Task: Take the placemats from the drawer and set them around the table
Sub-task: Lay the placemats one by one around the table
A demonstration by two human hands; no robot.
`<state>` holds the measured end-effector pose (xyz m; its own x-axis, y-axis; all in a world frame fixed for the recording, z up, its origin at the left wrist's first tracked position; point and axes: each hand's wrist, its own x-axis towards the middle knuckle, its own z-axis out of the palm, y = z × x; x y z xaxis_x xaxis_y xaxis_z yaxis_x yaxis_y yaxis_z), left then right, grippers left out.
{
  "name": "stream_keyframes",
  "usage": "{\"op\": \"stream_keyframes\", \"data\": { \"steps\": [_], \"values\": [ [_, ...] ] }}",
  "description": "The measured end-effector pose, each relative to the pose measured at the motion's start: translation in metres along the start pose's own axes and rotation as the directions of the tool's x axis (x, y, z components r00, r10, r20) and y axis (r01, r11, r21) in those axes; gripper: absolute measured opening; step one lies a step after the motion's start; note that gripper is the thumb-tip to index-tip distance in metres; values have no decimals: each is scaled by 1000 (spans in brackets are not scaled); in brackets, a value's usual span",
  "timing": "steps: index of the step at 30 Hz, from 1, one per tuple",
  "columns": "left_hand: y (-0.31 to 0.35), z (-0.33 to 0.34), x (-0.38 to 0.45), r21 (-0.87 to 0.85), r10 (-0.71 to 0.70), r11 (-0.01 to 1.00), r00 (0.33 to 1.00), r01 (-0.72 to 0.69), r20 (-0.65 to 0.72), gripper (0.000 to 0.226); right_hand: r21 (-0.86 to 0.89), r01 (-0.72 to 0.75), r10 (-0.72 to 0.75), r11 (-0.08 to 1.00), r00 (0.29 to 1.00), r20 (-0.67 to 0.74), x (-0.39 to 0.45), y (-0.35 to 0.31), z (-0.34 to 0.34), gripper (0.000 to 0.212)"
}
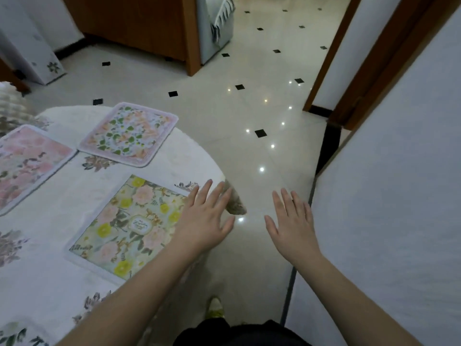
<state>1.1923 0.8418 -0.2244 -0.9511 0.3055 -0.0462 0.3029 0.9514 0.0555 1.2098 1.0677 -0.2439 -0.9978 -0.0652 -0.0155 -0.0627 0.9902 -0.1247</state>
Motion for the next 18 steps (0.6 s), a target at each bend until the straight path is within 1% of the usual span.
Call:
{"op": "stream_keyframes", "data": {
  "steps": [3, 9, 14, 18],
  "values": [
    [0, -2, 27, -10, 61, 998, 998, -61, 13, 71, -25, -76, 75, 997, 997, -19, 9, 15, -9, 71],
    [17, -13, 82, -58, 204, 978, 979, -202, 28, 75, 7, -213, 213, 977, 977, -20, 17, 47, -16, 72],
    [40, -22, 132, -23, 245, 969, 969, -245, -21, 76, 43, -283, 284, 958, 958, -41, 36, 78, -27, 70],
    [72, -33, 185, -23, 265, 964, 964, -266, -8, 81, 56, -310, 313, 949, 948, -58, 67, 113, -33, 70]
  ]
}}
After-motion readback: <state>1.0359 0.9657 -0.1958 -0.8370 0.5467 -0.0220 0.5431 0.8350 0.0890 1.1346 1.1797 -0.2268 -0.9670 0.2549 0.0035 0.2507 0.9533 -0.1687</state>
